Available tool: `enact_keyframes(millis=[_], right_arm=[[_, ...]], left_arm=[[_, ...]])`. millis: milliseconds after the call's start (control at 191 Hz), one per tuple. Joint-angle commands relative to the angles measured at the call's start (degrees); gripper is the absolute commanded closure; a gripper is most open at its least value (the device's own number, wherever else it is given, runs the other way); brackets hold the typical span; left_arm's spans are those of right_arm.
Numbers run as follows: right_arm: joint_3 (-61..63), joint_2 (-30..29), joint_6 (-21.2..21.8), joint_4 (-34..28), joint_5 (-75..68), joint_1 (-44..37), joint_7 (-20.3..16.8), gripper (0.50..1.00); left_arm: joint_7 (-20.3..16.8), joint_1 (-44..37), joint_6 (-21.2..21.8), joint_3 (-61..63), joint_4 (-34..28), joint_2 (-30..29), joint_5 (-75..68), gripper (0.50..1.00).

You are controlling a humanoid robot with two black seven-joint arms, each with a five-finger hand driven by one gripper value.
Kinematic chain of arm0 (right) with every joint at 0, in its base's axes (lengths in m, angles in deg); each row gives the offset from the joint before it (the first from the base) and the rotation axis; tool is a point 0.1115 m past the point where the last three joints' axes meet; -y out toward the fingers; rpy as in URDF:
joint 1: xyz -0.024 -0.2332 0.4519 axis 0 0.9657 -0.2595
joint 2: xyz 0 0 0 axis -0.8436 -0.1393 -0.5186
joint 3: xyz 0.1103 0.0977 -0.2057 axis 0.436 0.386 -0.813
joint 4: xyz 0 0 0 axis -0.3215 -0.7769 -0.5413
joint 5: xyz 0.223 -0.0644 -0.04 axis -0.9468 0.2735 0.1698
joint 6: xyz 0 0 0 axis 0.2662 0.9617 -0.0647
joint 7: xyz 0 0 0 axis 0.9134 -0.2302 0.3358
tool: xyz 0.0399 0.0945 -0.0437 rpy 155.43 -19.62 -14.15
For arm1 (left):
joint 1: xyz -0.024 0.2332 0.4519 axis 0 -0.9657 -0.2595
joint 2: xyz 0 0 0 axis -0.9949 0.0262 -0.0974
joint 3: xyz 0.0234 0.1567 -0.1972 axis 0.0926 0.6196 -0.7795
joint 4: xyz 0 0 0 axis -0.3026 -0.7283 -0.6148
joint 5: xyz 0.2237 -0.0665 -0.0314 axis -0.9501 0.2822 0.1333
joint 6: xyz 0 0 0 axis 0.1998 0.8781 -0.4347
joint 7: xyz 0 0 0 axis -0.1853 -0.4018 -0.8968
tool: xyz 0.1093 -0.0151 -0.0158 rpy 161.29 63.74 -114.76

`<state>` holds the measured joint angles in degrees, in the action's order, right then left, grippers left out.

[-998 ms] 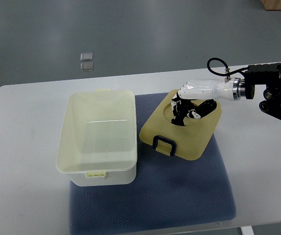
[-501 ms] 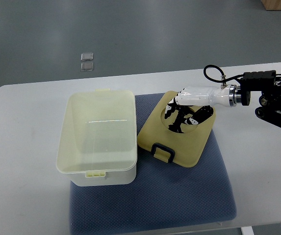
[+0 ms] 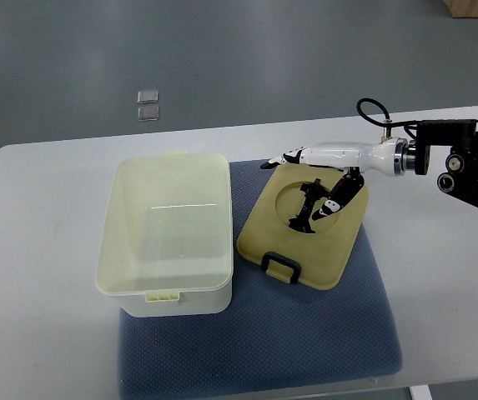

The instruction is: Open white storage box with right hand

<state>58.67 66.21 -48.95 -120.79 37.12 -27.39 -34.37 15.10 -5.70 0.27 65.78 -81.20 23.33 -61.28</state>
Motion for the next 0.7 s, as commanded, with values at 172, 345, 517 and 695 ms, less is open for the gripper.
enact_keyframes(millis=[172, 345, 517, 695], right_arm=[[7.77, -0.61, 0.19, 2.82, -27.79, 3.00, 0.00, 0.570], [11.73, -5.00, -0.25, 9.85, -45.45, 4.23, 0.00, 0.572], [13.75, -7.64, -0.78, 14.86, -61.28, 6.16, 0.00, 0.572], [13.75, -8.52, -2.10, 19.52, -65.15, 6.60, -2.04, 0.572]], left_arm=[[0.00, 0.00, 0.00, 0.01, 0.00, 0.00, 0.00, 0.500], [0.00, 0.00, 0.00, 0.01, 0.00, 0.00, 0.00, 0.500], [0.00, 0.00, 0.00, 0.01, 0.00, 0.00, 0.09, 0.500], [0.00, 0.00, 0.00, 0.01, 0.00, 0.00, 0.00, 0.500]])
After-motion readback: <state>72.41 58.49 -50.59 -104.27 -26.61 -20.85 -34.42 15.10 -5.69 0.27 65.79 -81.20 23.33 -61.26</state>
